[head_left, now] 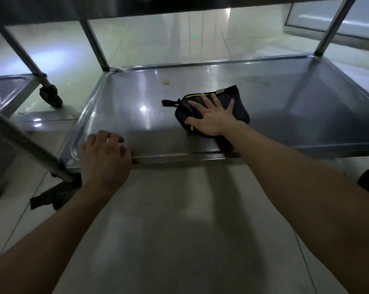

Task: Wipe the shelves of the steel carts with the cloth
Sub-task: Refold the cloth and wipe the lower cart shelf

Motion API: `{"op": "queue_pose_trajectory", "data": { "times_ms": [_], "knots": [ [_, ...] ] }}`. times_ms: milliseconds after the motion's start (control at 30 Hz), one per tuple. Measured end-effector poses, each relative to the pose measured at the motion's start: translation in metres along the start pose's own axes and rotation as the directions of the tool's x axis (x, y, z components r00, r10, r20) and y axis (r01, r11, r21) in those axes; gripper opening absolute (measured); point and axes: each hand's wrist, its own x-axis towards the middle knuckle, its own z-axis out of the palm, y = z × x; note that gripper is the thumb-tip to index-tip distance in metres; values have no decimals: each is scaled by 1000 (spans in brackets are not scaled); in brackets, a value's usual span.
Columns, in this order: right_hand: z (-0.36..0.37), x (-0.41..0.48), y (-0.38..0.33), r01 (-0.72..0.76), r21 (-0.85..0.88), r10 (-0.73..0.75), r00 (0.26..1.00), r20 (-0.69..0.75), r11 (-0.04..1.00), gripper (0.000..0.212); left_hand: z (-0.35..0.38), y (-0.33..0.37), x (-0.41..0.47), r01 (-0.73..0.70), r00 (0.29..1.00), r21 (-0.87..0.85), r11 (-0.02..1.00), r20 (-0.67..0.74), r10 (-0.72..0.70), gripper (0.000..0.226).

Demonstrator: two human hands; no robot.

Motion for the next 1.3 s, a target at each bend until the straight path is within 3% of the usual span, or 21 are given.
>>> {"op": "queue_pose_trajectory", "data": {
  "times_ms": [100,267,567,733,800,867,933,967,1033,1167,1300],
  "knots": [
    [6,13,-31,24,-17,-23,1000,11,1000,91,1,-27,-13,36,999,-6,999,26,-36,28],
    [14,40,-84,81,-19,-80,996,31,997,94,-1,-47,-12,-46,993,-79,996,108,54,47],
    [34,76,-198,218,-9,-217,974,70,976,87,-3,-82,-15,-231,963,-179,956,98,251,20],
    [45,40,-194,294,-19,-292,955,50,956,81,-7,-81,-12,-215,967,-242,946,86,242,17],
    [50,15,-182,303,-12,-303,952,44,953,79,-6,-84,-19,-221,973,-283,933,7,232,17],
    [54,-10,-170,303,-7,-303,952,33,953,77,-7,-91,-32,-223,964,-293,930,-206,167,22],
    [55,-29,-162,299,12,-299,954,36,954,77,-9,-102,-42,-115,905,-363,925,-423,-53,30],
    [54,-36,-159,295,20,-295,954,43,955,78,-11,-109,-43,-38,864,-428,903,-468,-185,34],
    [53,-45,-160,282,14,-283,957,65,959,80,-14,-121,-39,73,847,-563,823,-401,-350,45],
    [59,-42,-186,253,3,-252,965,72,968,80,-13,-135,-29,133,955,-734,666,-86,-286,18],
    [66,-3,-226,227,-16,-225,972,66,974,86,-6,-139,-27,111,955,-737,667,-107,-278,17]
  ]
}}
